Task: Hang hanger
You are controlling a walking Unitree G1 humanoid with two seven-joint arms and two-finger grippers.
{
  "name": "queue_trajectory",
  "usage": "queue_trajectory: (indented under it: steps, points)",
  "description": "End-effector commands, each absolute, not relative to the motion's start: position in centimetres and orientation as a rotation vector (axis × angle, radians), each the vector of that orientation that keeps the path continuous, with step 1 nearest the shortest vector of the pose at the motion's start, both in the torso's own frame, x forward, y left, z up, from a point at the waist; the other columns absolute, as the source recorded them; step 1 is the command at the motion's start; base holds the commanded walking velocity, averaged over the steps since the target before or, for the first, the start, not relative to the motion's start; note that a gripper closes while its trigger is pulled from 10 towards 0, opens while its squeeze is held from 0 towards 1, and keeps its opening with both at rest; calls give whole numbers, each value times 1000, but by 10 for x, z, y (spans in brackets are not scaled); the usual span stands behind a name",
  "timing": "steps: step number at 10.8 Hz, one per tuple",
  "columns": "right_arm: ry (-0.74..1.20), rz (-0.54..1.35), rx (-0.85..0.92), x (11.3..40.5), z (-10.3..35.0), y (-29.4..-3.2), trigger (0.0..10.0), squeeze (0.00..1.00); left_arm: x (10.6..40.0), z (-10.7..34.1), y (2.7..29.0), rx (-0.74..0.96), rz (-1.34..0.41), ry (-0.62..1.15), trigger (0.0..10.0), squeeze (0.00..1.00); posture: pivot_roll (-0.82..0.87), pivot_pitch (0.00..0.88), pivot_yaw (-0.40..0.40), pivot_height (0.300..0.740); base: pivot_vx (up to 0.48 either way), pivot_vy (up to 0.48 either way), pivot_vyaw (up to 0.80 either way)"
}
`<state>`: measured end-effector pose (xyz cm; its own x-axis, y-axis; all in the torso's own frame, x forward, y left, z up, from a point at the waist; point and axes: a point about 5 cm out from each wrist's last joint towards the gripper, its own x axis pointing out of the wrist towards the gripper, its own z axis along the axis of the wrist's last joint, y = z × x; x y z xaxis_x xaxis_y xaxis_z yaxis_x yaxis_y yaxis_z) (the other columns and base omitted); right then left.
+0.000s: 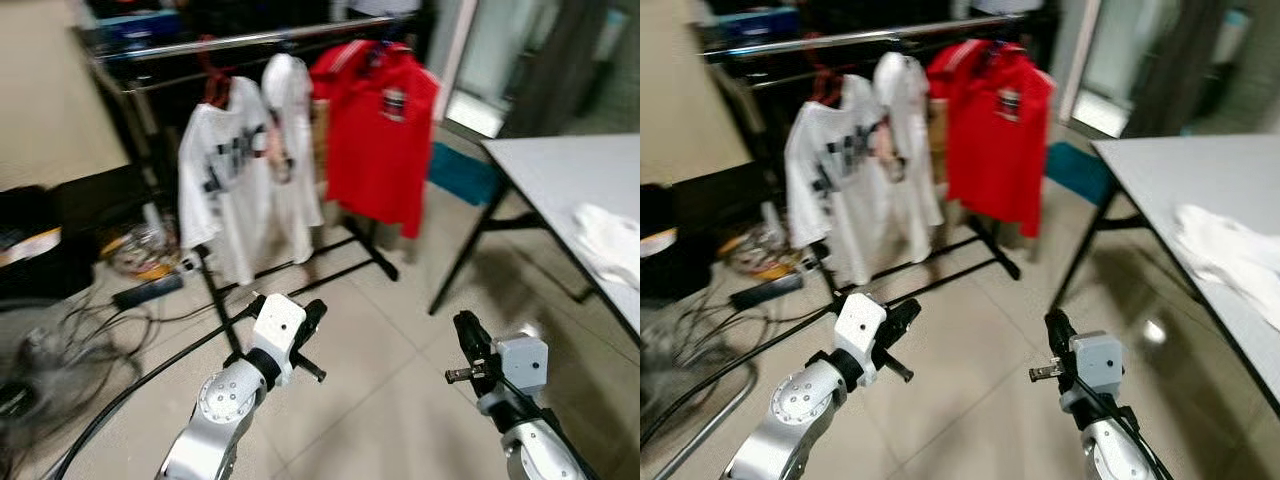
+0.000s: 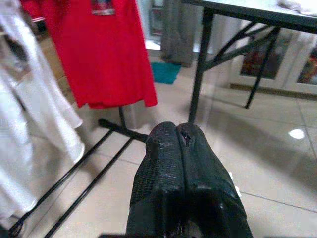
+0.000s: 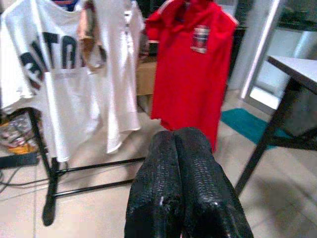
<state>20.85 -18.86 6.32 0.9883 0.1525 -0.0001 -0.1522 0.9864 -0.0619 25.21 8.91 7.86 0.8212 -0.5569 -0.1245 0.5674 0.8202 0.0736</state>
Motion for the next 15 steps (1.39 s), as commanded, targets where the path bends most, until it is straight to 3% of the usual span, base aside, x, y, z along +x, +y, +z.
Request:
queue_trajectory:
  steps: [1, 7, 11, 15]
  points:
    - [5, 139, -70, 210, 63, -193, 10000, 0, 254, 79, 86, 123, -607, 93, 10000, 0, -9, 47, 3, 740, 0, 0, 644]
    - [8, 105, -75, 218, 62, -199, 10000, 0, 255, 81, 87, 121, -588, 83, 10000, 0, 11, 37, -7, 740, 0, 0, 179]
    - [5, 97, -78, 222, 60, -193, 10000, 0, 257, 82, 93, 125, -560, 77, 10000, 0, 40, 38, -4, 740, 0, 0, 614]
    - [31, 80, -64, 227, 55, -194, 10000, 0, 259, 83, 96, 115, -517, 69, 10000, 0, 48, 37, -4, 740, 0, 0, 0]
